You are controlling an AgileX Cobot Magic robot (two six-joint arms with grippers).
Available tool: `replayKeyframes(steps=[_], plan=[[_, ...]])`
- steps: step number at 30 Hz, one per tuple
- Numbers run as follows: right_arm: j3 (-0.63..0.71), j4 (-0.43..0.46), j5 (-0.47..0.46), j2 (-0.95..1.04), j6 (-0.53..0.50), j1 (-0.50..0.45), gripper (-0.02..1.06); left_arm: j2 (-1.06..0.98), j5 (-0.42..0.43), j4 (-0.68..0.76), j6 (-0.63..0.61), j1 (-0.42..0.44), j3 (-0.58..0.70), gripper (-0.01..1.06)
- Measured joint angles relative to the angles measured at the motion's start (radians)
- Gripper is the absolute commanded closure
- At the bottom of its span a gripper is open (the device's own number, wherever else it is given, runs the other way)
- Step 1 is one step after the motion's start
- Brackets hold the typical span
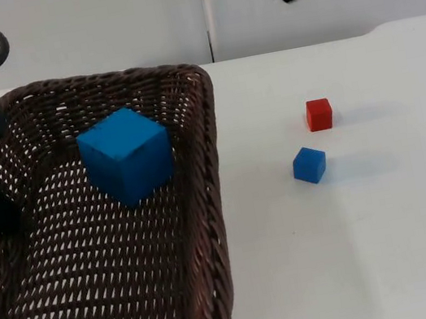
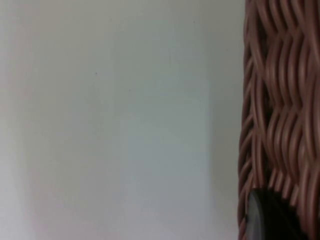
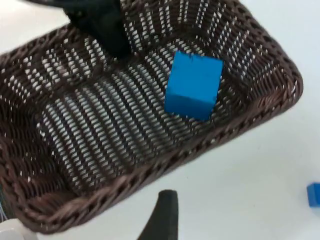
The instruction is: Pick up the basket with the left hand and place the largest block into the basket with the right hand.
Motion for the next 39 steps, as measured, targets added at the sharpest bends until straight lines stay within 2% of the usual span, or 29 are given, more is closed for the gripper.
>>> replayKeyframes(steps=[5, 17, 23, 27, 28, 32, 39], plan=[[0.050, -0.003, -0.014, -0.055, 0.000, 0.000, 0.29, 0.000, -0.005, 0.000, 0.011, 0.000, 0.000, 1.05], [0.052, -0.003, -0.020, -0.066, 0.001, 0.000, 0.29, 0.075, -0.063, -0.065, 0.040, 0.000, 0.000, 1.05], [0.052, -0.003, -0.020, -0.066, 0.004, 0.000, 0.29, 0.183, -0.119, -0.218, 0.151, 0.000, 0.000, 1.05], [0.052, -0.003, -0.020, -0.066, 0.025, 0.000, 0.29, 0.302, -0.146, -0.407, 0.313, 0.000, 0.000, 1.05], [0.052, -0.003, -0.020, -0.066, 0.025, 0.000, 0.29, 0.302, -0.146, -0.407, 0.313, 0.000, 0.000, 1.05], [0.052, -0.003, -0.024, -0.066, 0.037, 0.000, 0.29, 0.407, -0.154, -0.622, 0.485, 0.000, -0.002, 1.05], [0.052, -0.003, -0.028, -0.066, 0.050, 0.000, 0.29, 0.520, -0.166, -0.684, 0.543, 0.000, -0.090, 1.05]])
